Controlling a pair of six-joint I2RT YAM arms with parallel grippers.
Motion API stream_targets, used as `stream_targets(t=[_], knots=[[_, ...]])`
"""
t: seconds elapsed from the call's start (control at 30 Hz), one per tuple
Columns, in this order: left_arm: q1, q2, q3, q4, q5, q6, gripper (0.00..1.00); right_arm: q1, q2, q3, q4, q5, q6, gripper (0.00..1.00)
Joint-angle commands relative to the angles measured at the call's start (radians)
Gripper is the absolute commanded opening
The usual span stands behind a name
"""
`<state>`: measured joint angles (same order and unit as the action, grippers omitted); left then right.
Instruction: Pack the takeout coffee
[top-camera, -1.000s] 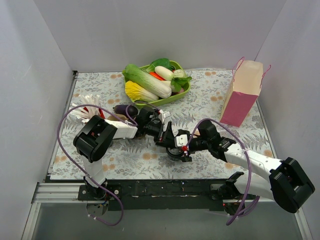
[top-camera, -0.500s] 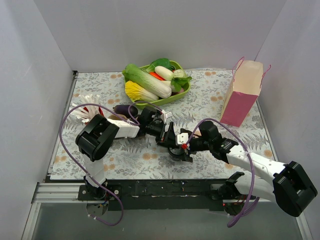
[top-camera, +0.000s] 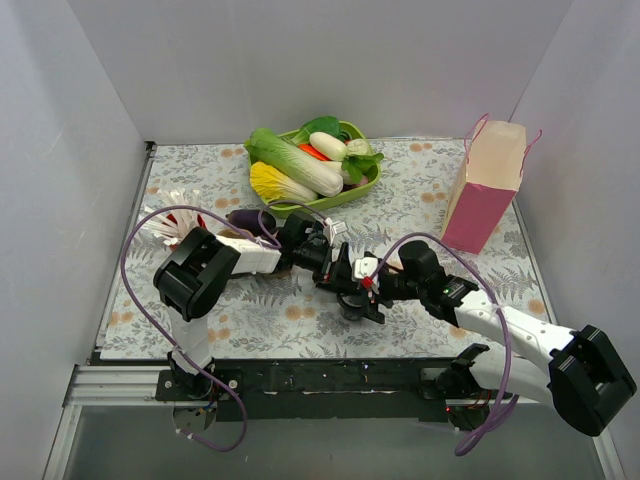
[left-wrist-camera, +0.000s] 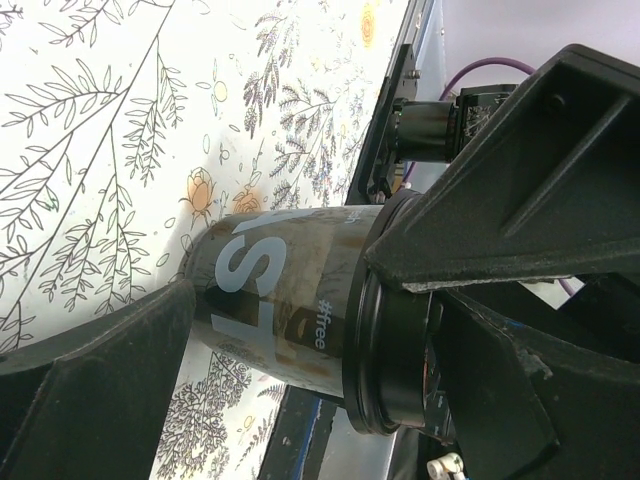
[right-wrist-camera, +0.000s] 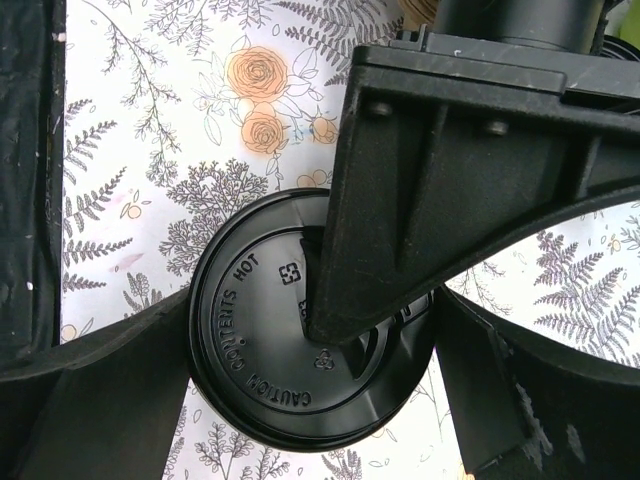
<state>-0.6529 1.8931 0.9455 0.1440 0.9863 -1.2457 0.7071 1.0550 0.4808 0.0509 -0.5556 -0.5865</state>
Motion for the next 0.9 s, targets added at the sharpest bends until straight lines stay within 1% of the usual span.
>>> stream_targets(t=[0.0,0.13,0.17,0.2,0.43,0.53,0.57,0.67,0.87], knots=[[-0.004,0.064,-0.025,-0.112,-0.186,0.107,0.98,-0.012,-0.001,0.099,0.052,-0.015,0.097,0.98],[-0.001,0.069,-0.020,-0.116,-0.186,0.112,0.98,-0.020,0.002,0.116,-0.026,0.014,0.105,0.98],[-0.001,0.067,-0.022,-0.118,-0.187,0.114,0.98,-0.024,0.003,0.122,-0.045,0.016,0.093,0.98],[0.001,0.070,-0.025,-0.119,-0.189,0.114,0.98,-0.026,0.003,0.127,-0.098,0.016,0.087,0.98],[0.009,0.054,-0.053,-0.116,-0.186,0.127,0.98,-0.032,-0.012,0.177,-0.268,0.009,0.025,0.98],[0.009,0.041,-0.079,-0.084,-0.164,0.127,0.98,-0.032,-0.016,0.165,-0.286,-0.003,-0.022,0.98],[0.010,0.031,-0.086,-0.066,-0.128,0.127,0.98,-0.032,-0.018,0.162,-0.290,-0.009,-0.038,0.98],[0.012,0.015,-0.119,-0.018,-0.094,0.141,0.98,-0.032,-0.029,0.150,-0.290,-0.010,-0.094,0.98],[0.012,0.012,-0.137,-0.017,-0.094,0.164,0.98,-0.032,-0.046,0.142,-0.345,0.046,-0.159,0.98]])
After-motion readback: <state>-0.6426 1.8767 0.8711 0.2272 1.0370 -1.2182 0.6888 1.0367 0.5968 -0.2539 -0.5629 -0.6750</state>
